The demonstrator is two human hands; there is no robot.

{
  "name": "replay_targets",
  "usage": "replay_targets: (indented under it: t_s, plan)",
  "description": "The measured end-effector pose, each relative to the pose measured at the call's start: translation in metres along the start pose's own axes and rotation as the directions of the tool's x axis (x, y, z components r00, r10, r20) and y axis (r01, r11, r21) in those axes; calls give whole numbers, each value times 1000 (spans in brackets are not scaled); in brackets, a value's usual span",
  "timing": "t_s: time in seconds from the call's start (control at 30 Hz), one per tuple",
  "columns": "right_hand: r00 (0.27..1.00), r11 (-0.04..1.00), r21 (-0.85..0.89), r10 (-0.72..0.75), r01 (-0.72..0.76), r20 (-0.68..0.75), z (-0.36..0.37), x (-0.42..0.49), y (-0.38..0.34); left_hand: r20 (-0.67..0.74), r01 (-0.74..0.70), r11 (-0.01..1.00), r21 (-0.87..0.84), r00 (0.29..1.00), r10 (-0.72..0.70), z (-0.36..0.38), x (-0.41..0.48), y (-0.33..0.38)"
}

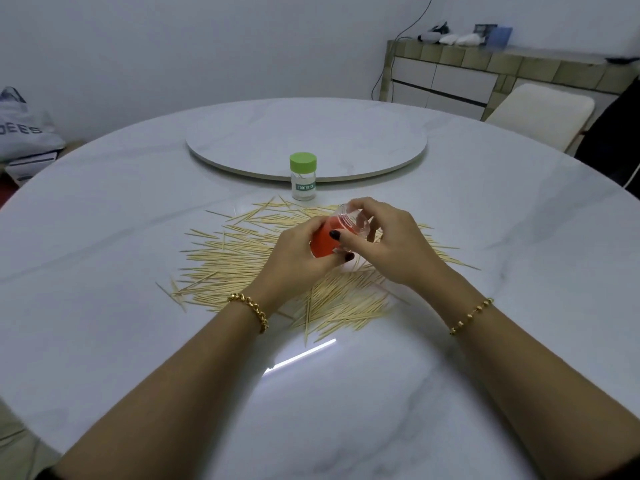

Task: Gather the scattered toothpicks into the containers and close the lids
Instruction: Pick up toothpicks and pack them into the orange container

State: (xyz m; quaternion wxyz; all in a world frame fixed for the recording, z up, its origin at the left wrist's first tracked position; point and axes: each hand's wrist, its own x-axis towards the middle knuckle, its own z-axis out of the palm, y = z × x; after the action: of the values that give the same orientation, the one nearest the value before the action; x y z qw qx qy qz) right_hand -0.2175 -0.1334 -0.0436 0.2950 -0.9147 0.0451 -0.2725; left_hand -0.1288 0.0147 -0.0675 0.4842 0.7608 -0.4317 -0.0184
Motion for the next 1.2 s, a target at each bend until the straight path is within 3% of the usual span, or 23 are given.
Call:
replay_targets:
  t_s: [0.37,1.2]
  plan:
    - [983,983,-35,-176,178,59,-14,5,8,49,74,996,-49,996,-71,-11,6,-11]
    - [996,999,-26,-39,41,78,4,4,28,-107,138,990,-3,985,-138,-21,2,-14]
